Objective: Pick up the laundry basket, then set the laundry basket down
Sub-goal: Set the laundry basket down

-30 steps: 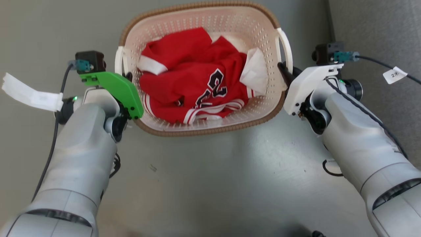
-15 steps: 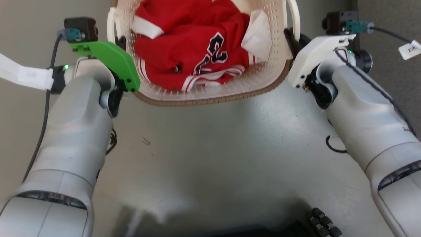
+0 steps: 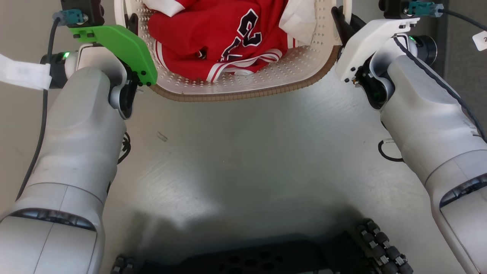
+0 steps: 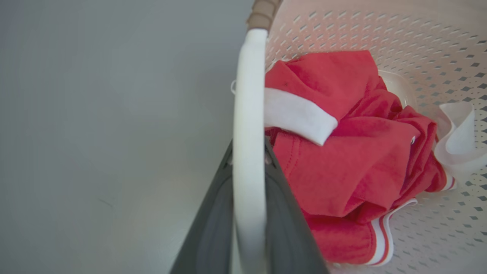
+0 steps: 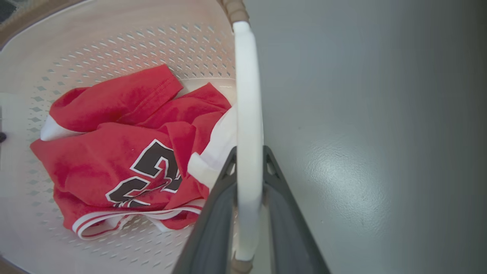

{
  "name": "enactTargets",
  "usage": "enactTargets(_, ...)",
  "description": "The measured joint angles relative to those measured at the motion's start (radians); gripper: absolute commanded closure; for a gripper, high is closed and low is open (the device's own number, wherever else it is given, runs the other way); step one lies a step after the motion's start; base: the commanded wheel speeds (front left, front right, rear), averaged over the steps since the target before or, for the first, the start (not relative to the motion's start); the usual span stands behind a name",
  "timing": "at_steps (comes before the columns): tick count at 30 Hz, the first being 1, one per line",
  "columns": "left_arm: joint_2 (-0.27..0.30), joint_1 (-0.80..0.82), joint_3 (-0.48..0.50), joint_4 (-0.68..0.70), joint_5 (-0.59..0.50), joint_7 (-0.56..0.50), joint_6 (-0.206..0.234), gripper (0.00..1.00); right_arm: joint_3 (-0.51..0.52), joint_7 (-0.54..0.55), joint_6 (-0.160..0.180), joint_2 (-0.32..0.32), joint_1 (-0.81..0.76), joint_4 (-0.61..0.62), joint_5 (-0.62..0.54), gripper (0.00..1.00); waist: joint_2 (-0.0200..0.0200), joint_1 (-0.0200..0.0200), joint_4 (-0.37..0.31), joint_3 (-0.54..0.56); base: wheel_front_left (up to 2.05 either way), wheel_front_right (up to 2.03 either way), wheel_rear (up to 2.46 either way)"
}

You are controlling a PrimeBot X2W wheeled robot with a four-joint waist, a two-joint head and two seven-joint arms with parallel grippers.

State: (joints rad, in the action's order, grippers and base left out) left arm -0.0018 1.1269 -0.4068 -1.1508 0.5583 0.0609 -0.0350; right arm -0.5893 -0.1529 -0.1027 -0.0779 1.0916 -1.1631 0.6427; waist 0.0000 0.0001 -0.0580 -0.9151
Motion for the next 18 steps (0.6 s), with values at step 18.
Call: enactTargets(18,-0.005,0.025,-0.004,-0.038,0.000,0.037,-0.005,1.00,0.001,-0.014,-0.001,0.012,0.035,-0.040,0.000,1.00,0.0000,-0.0002,0.002,-0.066,0.00,0.00,0.00)
